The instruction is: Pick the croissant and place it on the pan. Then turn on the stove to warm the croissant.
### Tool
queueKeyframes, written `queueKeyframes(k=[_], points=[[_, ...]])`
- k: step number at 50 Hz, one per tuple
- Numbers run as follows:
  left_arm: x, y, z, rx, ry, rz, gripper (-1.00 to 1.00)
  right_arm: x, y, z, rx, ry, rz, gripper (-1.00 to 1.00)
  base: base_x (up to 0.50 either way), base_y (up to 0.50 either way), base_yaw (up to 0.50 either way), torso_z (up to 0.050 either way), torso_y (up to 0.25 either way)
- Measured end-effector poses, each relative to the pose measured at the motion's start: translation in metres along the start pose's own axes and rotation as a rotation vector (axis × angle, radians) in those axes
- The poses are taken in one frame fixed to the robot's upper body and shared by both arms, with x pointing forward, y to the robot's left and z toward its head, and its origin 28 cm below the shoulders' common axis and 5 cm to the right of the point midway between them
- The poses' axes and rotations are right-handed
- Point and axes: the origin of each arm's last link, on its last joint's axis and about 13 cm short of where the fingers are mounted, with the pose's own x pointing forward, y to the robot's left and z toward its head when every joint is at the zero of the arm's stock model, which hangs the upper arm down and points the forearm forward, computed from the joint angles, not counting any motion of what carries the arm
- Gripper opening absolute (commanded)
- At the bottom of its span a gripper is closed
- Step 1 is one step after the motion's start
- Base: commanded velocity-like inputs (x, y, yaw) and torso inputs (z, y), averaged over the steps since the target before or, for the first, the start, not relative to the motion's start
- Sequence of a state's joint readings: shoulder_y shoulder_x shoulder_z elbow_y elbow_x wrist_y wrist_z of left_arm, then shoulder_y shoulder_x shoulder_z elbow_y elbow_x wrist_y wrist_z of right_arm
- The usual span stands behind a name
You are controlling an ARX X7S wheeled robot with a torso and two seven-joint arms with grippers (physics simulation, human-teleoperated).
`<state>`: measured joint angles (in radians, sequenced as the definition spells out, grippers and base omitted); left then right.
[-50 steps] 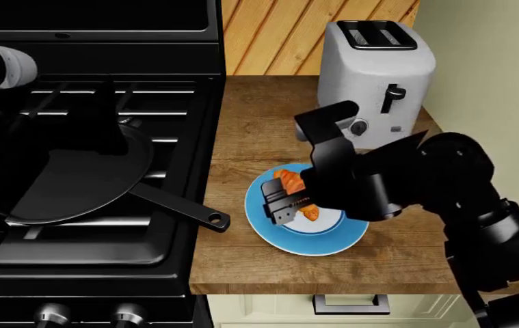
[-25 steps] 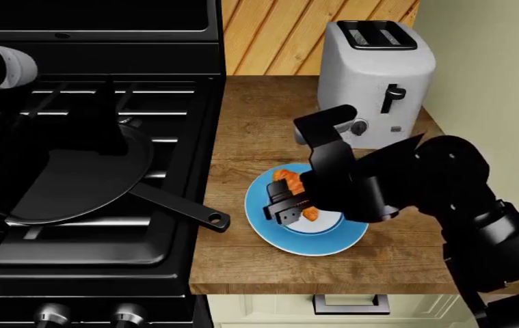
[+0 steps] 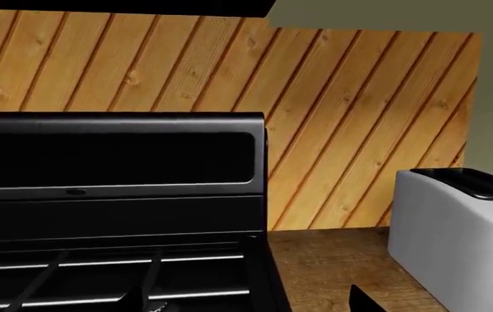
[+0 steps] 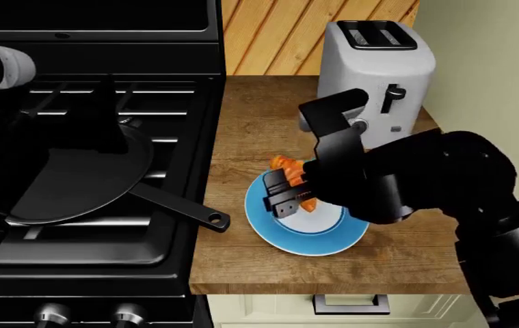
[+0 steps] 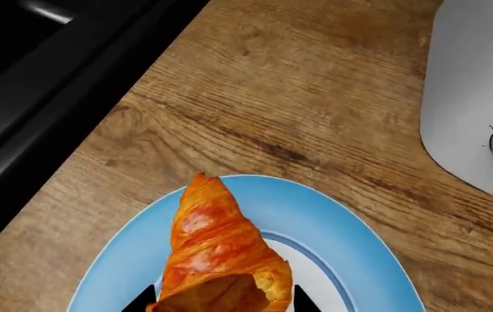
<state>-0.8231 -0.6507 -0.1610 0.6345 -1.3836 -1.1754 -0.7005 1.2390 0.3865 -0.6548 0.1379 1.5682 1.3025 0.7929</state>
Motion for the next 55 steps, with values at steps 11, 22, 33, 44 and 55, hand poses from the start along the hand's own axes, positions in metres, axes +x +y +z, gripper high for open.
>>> queueKeyframes(k=[11, 22, 33, 44, 55], points=[[0.000, 0.000, 0.000, 0.006, -0.016, 0.007, 1.00, -0.021, 0.001, 0.003, -0.011, -0.131, -0.061, -1.00, 0.00, 0.00, 0.00, 0.000, 0.000], [0.000, 0.000, 0.000, 0.028, -0.006, 0.023, 1.00, -0.048, -0.004, 0.000, 0.007, -0.323, -0.132, -1.00, 0.00, 0.00, 0.00, 0.000, 0.000], [0.000, 0.000, 0.000, 0.033, 0.003, 0.038, 1.00, -0.075, -0.006, -0.004, 0.050, -0.483, -0.184, -1.00, 0.00, 0.00, 0.00, 0.000, 0.000], [0.000, 0.000, 0.000, 0.034, 0.004, 0.044, 1.00, -0.086, -0.006, -0.006, 0.070, -0.557, -0.192, -1.00, 0.00, 0.05, 0.00, 0.000, 0.000], [-0.001, 0.000, 0.000, 0.035, 0.005, 0.042, 1.00, -0.091, -0.006, -0.005, 0.072, -0.591, -0.181, -1.00, 0.00, 0.50, 0.00, 0.000, 0.000]])
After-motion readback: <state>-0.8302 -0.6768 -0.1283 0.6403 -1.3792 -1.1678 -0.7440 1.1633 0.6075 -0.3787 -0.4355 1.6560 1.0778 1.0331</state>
